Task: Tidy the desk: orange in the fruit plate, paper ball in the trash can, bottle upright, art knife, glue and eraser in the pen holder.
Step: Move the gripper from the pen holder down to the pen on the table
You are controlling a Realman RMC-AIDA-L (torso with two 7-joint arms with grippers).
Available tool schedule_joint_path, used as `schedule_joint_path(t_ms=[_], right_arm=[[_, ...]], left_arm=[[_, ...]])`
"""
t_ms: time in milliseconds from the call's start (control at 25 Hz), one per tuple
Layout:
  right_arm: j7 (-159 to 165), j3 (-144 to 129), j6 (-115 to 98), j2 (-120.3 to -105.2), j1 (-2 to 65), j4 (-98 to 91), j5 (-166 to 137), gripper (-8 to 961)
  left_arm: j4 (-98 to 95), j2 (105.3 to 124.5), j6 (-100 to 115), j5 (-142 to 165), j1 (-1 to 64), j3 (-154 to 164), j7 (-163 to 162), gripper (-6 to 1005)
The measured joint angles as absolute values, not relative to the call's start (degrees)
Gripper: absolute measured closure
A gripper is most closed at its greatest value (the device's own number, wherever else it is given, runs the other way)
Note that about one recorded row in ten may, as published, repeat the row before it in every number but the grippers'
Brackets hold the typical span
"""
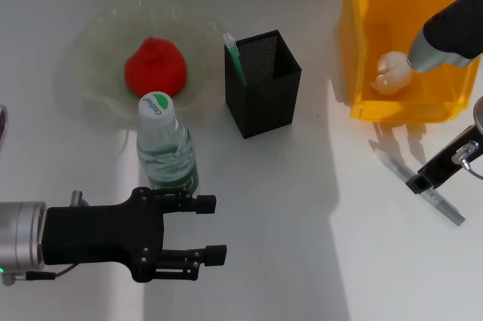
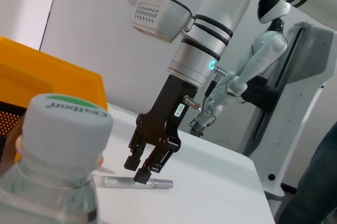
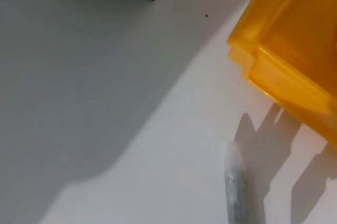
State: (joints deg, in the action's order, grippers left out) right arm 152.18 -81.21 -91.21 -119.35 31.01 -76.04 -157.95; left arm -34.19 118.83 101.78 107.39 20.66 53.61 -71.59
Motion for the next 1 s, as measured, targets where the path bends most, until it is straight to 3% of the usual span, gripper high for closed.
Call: schedule_joint_path(t_ms=[1000], right_arm=[[151.3, -84.0, -87.7, -119.38, 32.6, -71.4, -158.0, 660]], left_arm=[[-34.2, 118.83, 101.8, 107.2, 20.7, 53.6, -71.9, 231]])
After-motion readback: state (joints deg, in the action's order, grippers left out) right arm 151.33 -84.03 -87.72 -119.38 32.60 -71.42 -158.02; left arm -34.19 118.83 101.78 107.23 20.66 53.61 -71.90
